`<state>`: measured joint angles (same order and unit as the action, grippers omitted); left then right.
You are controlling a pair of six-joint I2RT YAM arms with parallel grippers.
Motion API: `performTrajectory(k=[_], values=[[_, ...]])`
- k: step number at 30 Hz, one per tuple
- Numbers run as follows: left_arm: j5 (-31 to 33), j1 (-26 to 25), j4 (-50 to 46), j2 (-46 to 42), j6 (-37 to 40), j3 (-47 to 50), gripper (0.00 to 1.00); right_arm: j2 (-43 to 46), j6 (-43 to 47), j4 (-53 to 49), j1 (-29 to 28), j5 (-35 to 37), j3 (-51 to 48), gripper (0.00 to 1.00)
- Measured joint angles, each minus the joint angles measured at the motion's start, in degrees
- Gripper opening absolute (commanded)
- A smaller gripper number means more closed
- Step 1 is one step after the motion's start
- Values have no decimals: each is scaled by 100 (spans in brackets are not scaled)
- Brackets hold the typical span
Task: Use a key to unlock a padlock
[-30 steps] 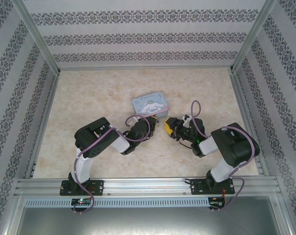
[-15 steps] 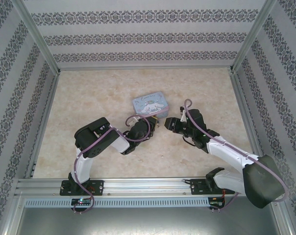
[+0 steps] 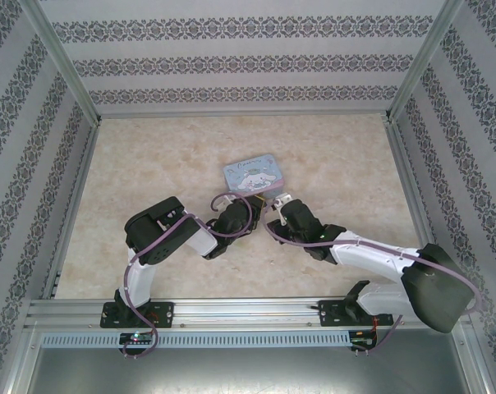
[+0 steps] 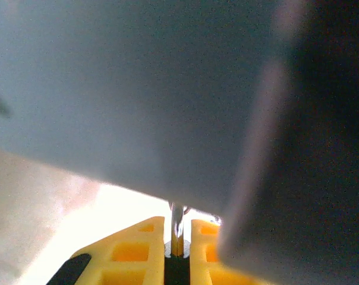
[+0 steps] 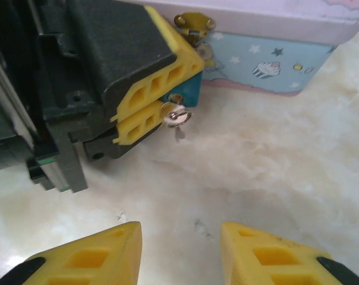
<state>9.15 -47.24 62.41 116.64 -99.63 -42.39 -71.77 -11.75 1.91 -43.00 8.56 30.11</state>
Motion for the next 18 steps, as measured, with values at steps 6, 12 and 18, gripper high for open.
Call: performTrajectory(k=[6,12,18], values=[[-39,0,-33,0,20,-28,0,-448,162,352,0,66,4,39],[-72,0,-42,0,20,-28,0,-710,170,487,4,66,66,39],[-116,0,-50,0,22,-39,0,-811,170,570,76,39,275,38]])
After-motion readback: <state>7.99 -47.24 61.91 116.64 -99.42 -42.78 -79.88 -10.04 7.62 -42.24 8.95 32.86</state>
